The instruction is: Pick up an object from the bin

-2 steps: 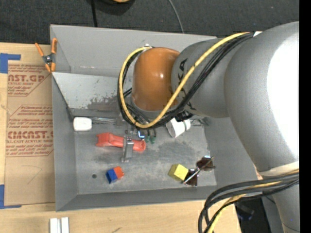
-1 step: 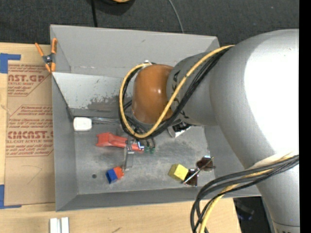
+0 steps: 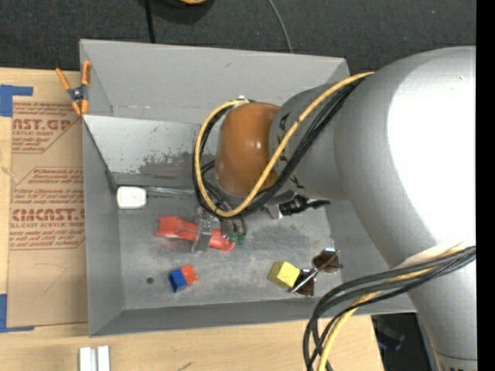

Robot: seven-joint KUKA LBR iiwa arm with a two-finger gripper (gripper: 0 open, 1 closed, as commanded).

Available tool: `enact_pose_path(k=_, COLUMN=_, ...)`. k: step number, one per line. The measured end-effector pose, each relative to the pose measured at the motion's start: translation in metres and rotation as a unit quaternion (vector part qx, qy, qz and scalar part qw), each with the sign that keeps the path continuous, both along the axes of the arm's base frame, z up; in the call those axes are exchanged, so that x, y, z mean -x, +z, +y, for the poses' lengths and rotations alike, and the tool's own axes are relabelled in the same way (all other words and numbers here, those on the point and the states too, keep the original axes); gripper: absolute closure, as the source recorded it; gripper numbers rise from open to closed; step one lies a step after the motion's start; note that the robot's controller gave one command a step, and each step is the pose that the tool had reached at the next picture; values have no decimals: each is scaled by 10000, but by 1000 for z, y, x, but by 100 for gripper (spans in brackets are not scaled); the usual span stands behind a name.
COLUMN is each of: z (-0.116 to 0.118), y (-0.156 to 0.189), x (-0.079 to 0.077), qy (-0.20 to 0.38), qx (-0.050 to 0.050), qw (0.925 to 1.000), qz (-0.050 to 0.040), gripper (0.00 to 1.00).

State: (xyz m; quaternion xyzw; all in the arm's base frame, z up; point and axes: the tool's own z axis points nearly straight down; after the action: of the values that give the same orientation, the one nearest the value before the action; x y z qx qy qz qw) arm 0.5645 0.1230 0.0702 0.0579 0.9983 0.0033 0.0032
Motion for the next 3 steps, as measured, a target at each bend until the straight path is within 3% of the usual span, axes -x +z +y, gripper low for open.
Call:
enact_pose_path(k=2, z=-1, y=4, x=2, qy=2, qx=8, qw=10000, qz=36, gripper=100)
enact_pose_path(k=3, z=-1, y=26, x=4, qy=5, qx=12, qw=10000, qz=66, gripper=100)
